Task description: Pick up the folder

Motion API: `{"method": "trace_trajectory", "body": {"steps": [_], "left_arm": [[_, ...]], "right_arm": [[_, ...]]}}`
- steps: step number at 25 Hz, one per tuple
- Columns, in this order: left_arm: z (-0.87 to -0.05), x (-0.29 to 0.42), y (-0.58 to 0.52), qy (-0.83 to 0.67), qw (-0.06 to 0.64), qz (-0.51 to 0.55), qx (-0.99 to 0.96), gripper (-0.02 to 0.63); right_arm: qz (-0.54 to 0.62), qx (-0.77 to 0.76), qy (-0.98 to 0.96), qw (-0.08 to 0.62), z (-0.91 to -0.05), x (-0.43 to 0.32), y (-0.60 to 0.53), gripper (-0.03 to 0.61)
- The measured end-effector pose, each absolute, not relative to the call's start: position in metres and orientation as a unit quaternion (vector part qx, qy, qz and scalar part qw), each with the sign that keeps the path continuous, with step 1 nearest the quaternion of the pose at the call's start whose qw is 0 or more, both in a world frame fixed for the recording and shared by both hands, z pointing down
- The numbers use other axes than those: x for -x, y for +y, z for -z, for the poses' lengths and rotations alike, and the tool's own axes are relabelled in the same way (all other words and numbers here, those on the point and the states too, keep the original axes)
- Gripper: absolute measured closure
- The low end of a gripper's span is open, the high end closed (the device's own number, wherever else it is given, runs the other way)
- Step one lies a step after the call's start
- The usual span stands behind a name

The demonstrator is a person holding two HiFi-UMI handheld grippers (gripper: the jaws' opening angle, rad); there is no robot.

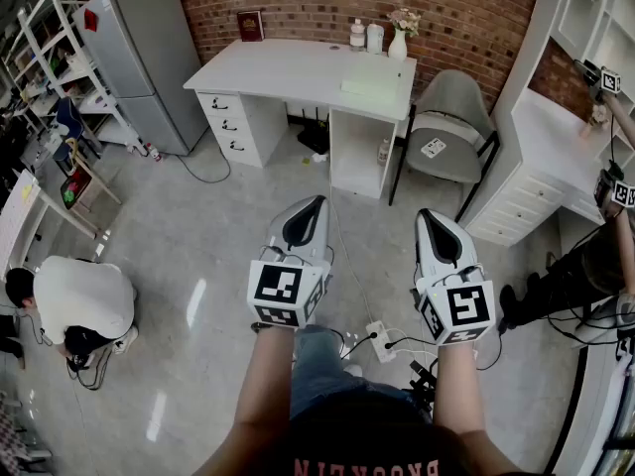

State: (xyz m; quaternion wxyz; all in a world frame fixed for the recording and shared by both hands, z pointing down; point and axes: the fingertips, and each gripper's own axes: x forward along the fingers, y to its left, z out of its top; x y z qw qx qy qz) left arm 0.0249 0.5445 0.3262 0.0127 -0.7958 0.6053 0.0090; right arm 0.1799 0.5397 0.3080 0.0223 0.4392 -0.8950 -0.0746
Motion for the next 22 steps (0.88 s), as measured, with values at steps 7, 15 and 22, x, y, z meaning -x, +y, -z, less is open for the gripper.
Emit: {"method": "trace_trajectory", "body": {"steps": [7, 15, 22], "left_arm": [[-0.332, -0.004, 0.497, 0.599, 0.011, -0.003, 0.801, 0.615], [-0.340, 0.018, 0.398, 0.575, 0.009, 0.002, 0.818, 0.615], [-0.332, 0.052, 0.294, 0.552, 0.012, 0.004, 0.834, 0.615]], "right_arm": [[0.071, -0.449, -0.890, 0.027, -0.313, -0.163, 0.496, 0.580], [0.063, -0.469, -0.881, 0.030, -0.326, -0.135, 0.404, 0.578], [0.056, -0.489, -0.870, 0.029, -0.320, -0.099, 0.308, 0.578]]}}
